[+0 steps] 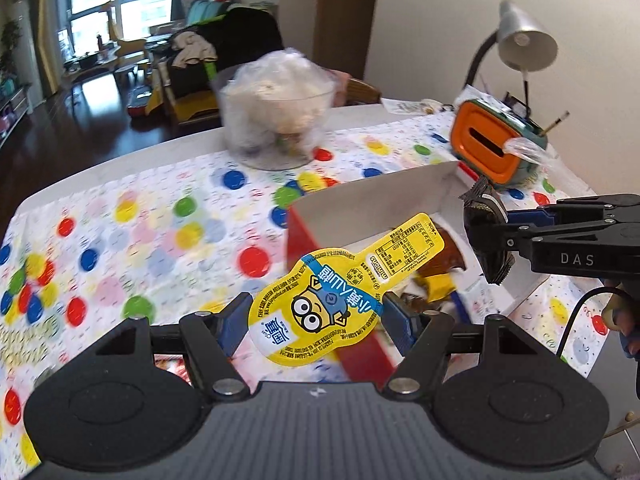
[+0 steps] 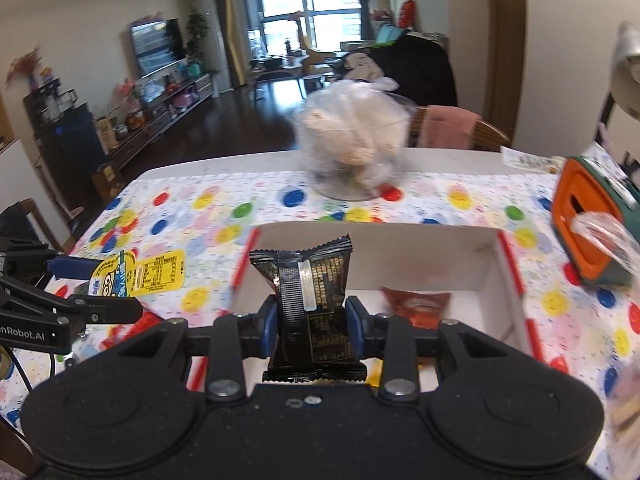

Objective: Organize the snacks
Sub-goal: 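Carry both snacks into the red box and open both tools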

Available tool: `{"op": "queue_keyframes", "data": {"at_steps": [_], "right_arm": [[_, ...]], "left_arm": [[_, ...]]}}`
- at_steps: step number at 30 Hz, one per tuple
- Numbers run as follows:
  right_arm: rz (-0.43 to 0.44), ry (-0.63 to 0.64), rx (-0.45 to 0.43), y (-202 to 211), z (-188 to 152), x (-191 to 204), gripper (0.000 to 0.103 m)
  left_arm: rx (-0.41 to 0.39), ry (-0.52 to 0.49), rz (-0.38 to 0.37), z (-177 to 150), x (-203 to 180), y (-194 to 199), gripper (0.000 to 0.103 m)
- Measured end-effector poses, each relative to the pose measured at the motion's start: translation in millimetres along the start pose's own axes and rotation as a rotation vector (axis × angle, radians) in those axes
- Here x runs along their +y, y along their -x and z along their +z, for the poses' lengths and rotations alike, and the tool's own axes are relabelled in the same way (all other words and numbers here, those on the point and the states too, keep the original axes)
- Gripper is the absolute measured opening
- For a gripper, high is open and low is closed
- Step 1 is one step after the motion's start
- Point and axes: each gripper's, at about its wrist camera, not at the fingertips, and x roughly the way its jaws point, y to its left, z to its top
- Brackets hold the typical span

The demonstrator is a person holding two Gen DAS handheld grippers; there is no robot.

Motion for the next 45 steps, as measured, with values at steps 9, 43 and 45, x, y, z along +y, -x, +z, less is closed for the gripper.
{"op": "queue_keyframes", "data": {"at_steps": [9, 43, 45], "right_arm": [[-0.064, -0.074, 0.041, -2, -12, -55, 0.033], [-0.010, 0.008, 0.342, -93, -25, -78, 0.034], [-0.008, 0.002, 0.344, -94, -24, -79, 0.035]], "left_arm": [[0.049, -0.054, -0.014, 27, -40, -40, 0.070], [0.496, -0.100, 0.055, 79, -79, -201, 0.070], [0.503, -0.095, 0.048, 79, -77, -203, 0.070]]}}
